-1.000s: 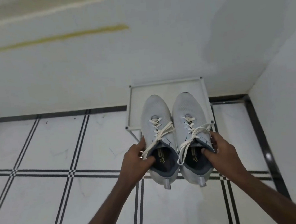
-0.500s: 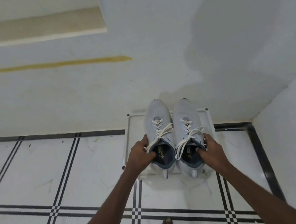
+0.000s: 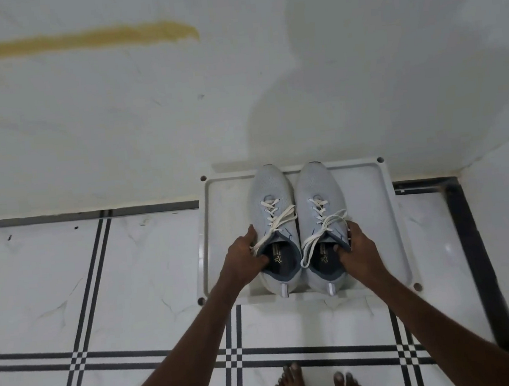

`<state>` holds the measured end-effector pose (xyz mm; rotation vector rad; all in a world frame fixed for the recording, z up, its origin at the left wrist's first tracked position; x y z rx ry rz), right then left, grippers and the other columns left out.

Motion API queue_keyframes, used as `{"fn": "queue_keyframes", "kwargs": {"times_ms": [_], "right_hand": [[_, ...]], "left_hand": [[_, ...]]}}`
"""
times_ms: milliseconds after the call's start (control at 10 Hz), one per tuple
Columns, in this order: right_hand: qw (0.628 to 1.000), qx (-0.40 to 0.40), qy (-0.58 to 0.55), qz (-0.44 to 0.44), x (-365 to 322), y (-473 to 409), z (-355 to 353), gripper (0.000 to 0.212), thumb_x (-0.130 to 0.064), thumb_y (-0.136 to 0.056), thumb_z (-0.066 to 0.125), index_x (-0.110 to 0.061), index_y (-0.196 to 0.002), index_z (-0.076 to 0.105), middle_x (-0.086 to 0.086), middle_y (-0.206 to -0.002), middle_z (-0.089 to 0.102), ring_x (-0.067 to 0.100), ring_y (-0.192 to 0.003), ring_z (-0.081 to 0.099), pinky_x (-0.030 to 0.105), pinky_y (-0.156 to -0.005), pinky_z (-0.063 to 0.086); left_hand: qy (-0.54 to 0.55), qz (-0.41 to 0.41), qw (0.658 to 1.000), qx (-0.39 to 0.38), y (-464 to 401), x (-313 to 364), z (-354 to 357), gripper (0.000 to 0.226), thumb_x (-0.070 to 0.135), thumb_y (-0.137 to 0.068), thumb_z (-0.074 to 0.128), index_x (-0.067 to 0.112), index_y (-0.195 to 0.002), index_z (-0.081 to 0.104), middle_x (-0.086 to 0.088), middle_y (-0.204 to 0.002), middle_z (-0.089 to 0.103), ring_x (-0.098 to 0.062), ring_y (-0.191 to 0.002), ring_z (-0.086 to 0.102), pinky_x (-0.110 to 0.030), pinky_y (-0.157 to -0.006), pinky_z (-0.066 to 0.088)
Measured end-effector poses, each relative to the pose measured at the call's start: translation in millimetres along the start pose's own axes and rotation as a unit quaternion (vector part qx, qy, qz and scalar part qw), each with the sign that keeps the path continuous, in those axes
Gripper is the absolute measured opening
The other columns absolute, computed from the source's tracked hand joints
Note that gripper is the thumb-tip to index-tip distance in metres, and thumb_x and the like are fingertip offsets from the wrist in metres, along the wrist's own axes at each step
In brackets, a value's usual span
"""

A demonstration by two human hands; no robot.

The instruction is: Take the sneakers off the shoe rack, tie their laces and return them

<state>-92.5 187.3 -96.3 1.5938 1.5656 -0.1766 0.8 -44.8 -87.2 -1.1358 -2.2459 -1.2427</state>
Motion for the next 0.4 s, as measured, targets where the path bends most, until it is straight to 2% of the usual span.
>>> {"fn": "queue_keyframes", "kwargs": {"times_ms": [200, 300, 400], "right_hand": [[0.999, -0.045, 0.006, 0.027, 1.1, -7.9, 1.7, 0.052, -0.016, -0.079, 0.071, -0.009, -0.126, 0.050, 0.013, -0.119, 0.064, 0.034, -0.110, 0.059, 0.031, -0.087, 0.043], [0.998, -0.040, 0.023, 0.035, -13.5, -3.2, -13.5, 0.069, -0.030, -0.080, 0.072, -0.009, -0.138, 0.042, 0.016, -0.133, 0.056, 0.034, -0.122, 0.052, 0.040, -0.099, 0.042], [0.999, -0.009, 0.038, -0.008, -42.2, 5.0, -37.3, 0.075, -0.035, -0.083, 0.069, -0.010, -0.145, 0.034, 0.016, -0.142, 0.048, 0.032, -0.131, 0.044, 0.039, -0.104, 0.036]], "left_hand": [[-0.028, -0.038, 0.999, -0.027, -3.6, -0.3, 2.6, 0.080, 0.017, -0.080, 0.072, 0.011, -0.150, 0.032, -0.018, -0.131, 0.057, -0.032, -0.117, 0.056, -0.033, -0.095, 0.044], [-0.067, -0.044, 0.997, -0.014, 8.4, 16.6, -10.0, 0.082, 0.032, -0.084, 0.071, 0.010, -0.151, 0.028, -0.019, -0.134, 0.052, -0.032, -0.123, 0.052, -0.032, -0.096, 0.042], [-0.079, -0.001, 0.995, 0.059, 19.9, 45.7, -33.1, 0.079, 0.039, -0.086, 0.067, 0.012, -0.151, 0.031, -0.014, -0.140, 0.051, -0.029, -0.130, 0.048, -0.035, -0.103, 0.040]]}}
Point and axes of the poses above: each hand's wrist, its own y-axis away from the middle knuckle, its own z-axis out of the palm, x = y × z, the point moved 2 cm from there along -y, towards the middle knuckle
